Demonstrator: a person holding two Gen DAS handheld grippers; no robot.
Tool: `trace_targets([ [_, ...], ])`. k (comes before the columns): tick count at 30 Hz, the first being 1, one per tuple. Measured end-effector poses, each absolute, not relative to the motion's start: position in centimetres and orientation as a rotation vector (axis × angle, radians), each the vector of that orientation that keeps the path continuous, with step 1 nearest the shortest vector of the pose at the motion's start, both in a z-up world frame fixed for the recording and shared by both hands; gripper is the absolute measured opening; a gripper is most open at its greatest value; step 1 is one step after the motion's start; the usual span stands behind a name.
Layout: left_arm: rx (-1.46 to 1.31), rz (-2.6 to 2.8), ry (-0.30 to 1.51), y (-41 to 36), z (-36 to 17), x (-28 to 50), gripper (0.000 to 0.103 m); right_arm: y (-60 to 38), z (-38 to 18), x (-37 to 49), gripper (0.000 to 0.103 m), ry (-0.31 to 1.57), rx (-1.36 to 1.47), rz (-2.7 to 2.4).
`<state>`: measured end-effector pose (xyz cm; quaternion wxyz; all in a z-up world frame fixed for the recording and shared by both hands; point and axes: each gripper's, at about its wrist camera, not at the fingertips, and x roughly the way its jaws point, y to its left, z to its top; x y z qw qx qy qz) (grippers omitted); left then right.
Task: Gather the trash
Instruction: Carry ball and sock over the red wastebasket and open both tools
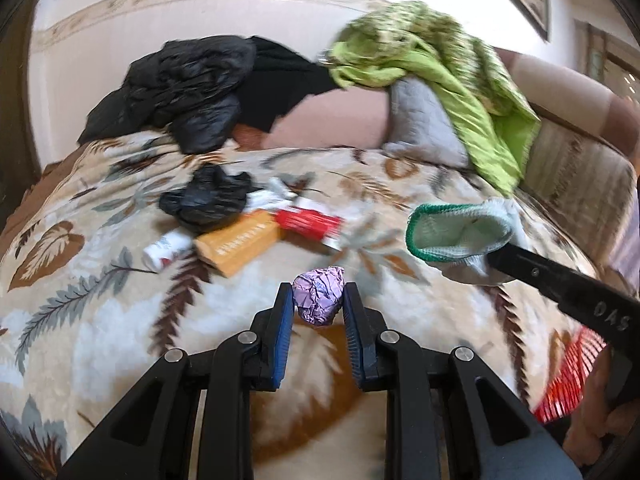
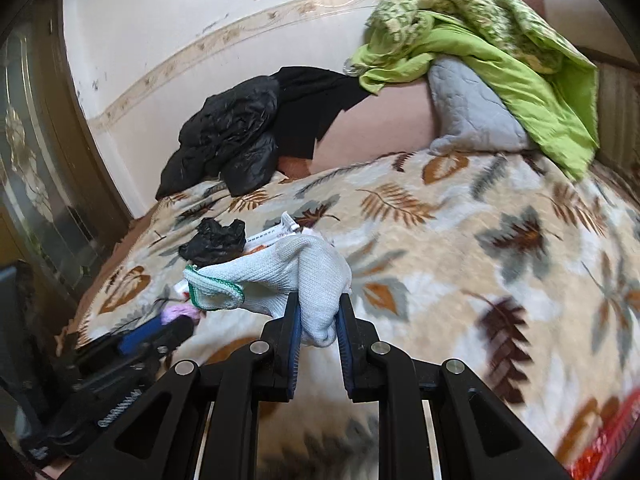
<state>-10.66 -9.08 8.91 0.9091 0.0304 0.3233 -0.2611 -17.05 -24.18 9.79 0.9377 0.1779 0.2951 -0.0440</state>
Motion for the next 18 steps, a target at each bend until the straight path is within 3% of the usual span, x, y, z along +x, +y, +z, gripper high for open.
trace_targets([
  [9, 0.157, -0.812, 0.633, -18.0, 11.3, -18.7, 0.024, -30.8, 11.8, -29.4, 0.019, 0.577, 0.330, -0.301],
  [18, 0.266, -1.080, 0.676, -28.5, 11.5, -25.7, 0.023, -38.6, 10.5, -39.6, 0.019, 0.592, 0.388, -0.548],
])
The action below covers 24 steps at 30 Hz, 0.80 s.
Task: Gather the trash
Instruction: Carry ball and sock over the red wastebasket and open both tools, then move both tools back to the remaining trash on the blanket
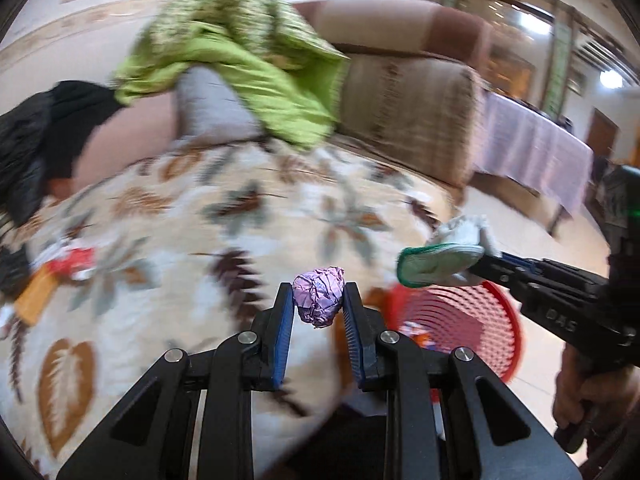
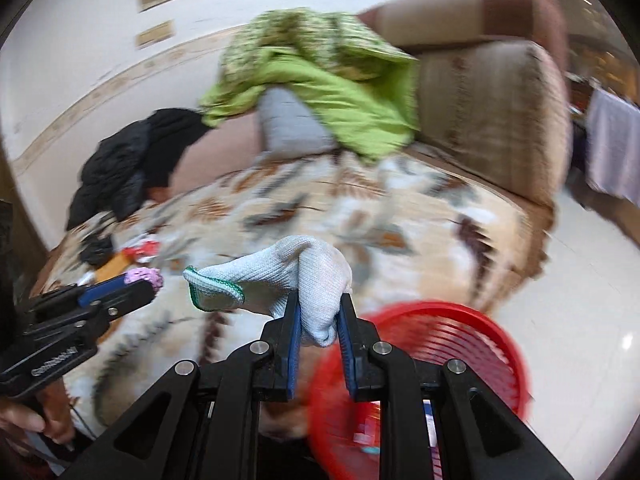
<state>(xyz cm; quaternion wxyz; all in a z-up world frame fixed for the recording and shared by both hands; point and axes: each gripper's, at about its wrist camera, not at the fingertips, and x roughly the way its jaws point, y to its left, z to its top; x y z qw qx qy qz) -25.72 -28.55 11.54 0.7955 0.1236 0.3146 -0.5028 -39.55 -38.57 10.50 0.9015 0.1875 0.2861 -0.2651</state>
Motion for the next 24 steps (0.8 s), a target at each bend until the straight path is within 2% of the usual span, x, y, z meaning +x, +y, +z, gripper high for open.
trace_targets([
  [8, 0.336, -1.305, 0.793, -36.7, 10.6, -30.9, 0.024, -43.7, 7.9, -45.1, 0.020, 0.633, 0.501, -0.674],
  [10, 0.371, -1.334, 0.838, -38.4, 9.6, -31.8, 0.024, -44.3, 7.4, -45.6, 0.030, 0.647, 0.517, -0.690],
  [11, 0.389, -1.337, 0.861, -39.2, 9.0, -32.1, 0.030, -44.4, 7.1, -45.7, 0.043, 0.658, 0.521, -0.697],
  [12, 0.403, -1.335, 0.887, -39.7, 8.4, -32.2, 0.042, -44.6, 6.9, -46.0, 0.055, 0.660, 0.523, -0.713],
  [13, 0.405, -1.331, 0.911, -40.0, 8.0, -32.3, 0.045, -44.7, 6.8, -46.3, 0.059, 0.661, 0.520, -0.737],
  [18, 0.374, -1.306, 0.892, -38.9, 8.3, -31.8, 0.045, -44.4, 7.3, -46.9, 0.060, 0.655, 0.497, -0.770],
  [21, 0.358, -1.262, 0.846, -36.9, 9.3, -31.1, 0.047, -43.9, 8.4, -46.2, 0.069, 0.650, 0.473, -0.783],
  [24, 0.348, -1.212, 0.812, -35.0, 10.1, -30.3, 0.048, -42.6, 9.6, -45.1, 0.072, 0.637, 0.415, -0.777],
])
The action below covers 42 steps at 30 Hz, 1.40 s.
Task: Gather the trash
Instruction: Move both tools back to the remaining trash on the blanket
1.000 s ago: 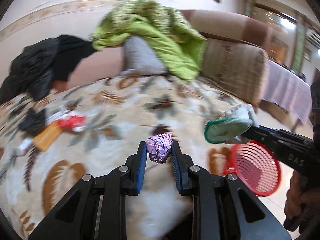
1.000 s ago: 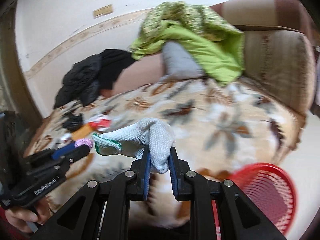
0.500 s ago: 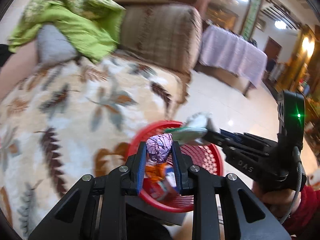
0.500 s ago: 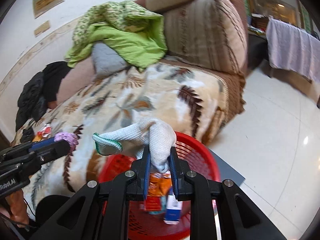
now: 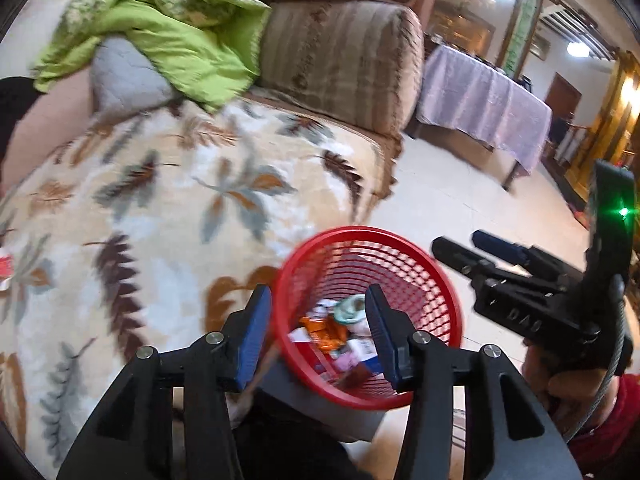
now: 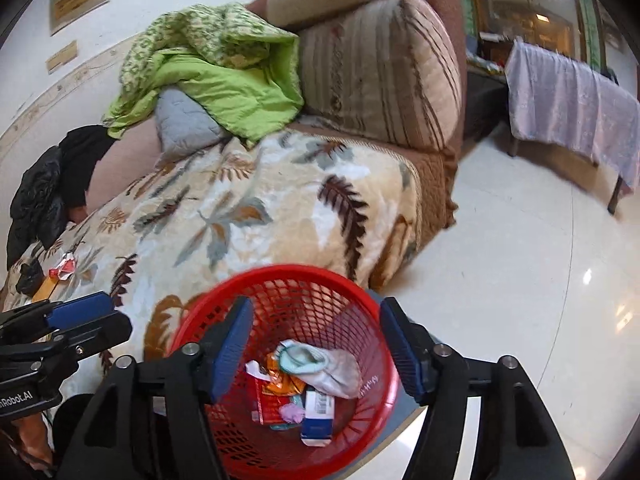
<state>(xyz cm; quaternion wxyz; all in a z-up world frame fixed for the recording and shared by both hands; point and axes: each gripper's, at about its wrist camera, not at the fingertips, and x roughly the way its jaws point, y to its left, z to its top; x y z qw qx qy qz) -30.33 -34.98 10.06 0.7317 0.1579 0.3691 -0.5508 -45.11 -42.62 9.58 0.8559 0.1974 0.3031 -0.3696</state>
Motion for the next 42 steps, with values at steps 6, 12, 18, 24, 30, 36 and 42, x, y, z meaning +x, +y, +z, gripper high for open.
trace_targets([
  [6, 0.304, -1.106, 0.779, -29.5, 11.2, -28.1, 0.048, -38.9, 11.6, -42.2, 0.073, 0.634, 0.279, -0.724],
  [12, 0.265, -1.029, 0.760, -25.3, 11.5, -26.4, 0.048, -36.1, 12.5, -40.7, 0.073, 0.636, 0.208, -0.686],
  [18, 0.222, -0.984, 0.759, -22.5, 11.6, -25.1, 0.048, -33.7, 12.9, -39.5, 0.073, 0.652, 0.159, -0.644],
  [24, 0.201, -0.957, 0.742, -20.7, 12.1, -24.5, 0.048, -31.8, 13.4, -38.3, 0.073, 0.656, 0.121, -0.605],
  [30, 0.157, -0.893, 0.748, -18.5, 12.1, -22.6, 0.048, -30.7, 13.6, -36.6, 0.073, 0.660, 0.148, -0.507],
  [36, 0.099, -0.782, 0.782, -15.6, 11.1, -19.7, 0.049, -28.6, 12.7, -32.8, 0.073, 0.698, 0.177, -0.331],
  [42, 0.048, -0.637, 0.806, -11.4, 9.6, -15.9, 0.049, -26.1, 11.8, -28.0, 0.073, 0.734, 0.179, -0.188],
])
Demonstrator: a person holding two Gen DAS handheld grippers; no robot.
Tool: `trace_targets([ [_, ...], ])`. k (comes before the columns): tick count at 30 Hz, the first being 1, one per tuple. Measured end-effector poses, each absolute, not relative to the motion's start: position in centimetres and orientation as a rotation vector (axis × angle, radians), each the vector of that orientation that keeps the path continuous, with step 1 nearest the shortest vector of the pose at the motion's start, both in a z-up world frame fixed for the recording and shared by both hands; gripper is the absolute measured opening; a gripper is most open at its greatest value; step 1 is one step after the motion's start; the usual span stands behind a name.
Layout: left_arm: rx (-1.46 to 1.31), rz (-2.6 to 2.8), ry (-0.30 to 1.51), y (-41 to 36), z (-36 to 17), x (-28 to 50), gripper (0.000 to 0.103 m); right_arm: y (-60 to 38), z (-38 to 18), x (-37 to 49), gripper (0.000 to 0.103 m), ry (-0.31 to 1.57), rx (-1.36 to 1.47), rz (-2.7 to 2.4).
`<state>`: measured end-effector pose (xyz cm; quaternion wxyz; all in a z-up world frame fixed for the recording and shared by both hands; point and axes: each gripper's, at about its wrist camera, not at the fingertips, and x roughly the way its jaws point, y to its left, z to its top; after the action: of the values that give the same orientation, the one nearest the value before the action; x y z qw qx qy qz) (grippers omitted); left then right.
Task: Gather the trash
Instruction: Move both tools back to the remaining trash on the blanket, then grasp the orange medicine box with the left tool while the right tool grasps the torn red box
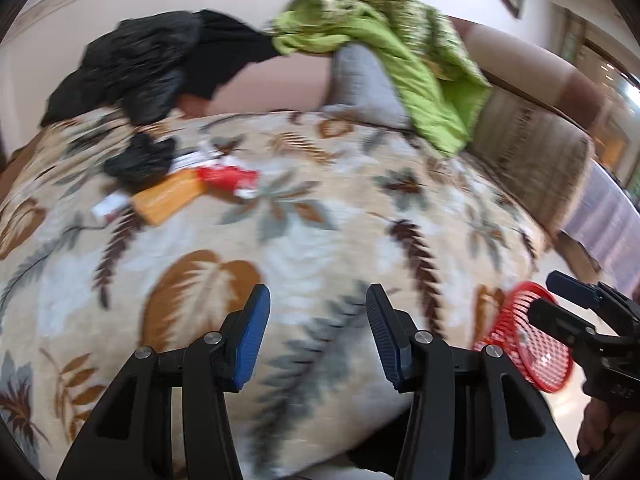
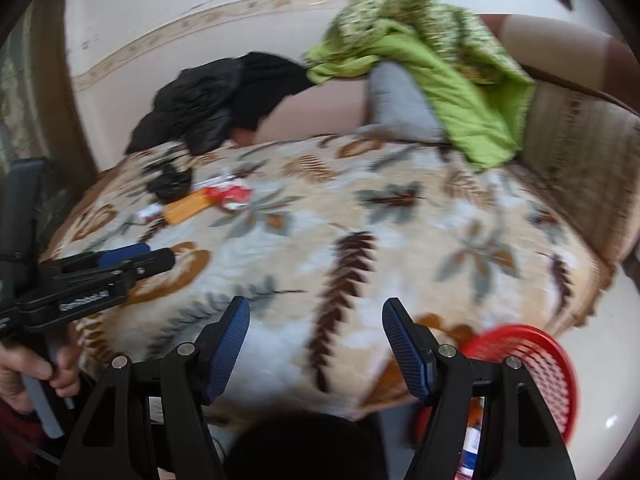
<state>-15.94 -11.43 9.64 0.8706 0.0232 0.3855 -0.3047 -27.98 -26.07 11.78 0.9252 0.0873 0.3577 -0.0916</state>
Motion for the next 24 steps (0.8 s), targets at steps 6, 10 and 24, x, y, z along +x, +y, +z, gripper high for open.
trace_targets([
  [6, -0.017, -0.457, 0.811, -5.7, 8.6, -10.8, 0.049, -23.6, 11.2, -21.8, 0.073, 0.749, 0.178, -0.057],
  [10, -0.059, -0.380, 0.795, -2.9, 8.4, -7.1, 0.050, -21.7, 10.4, -16.1, 0.073, 0.755, 0.134, 0.035],
  [24, -0.112, -0.405, 0.822, -0.9, 4.8, 1.4, 0.057, -17.6, 3.0, 4.0, 0.059, 0.879, -0.166, 0.070],
])
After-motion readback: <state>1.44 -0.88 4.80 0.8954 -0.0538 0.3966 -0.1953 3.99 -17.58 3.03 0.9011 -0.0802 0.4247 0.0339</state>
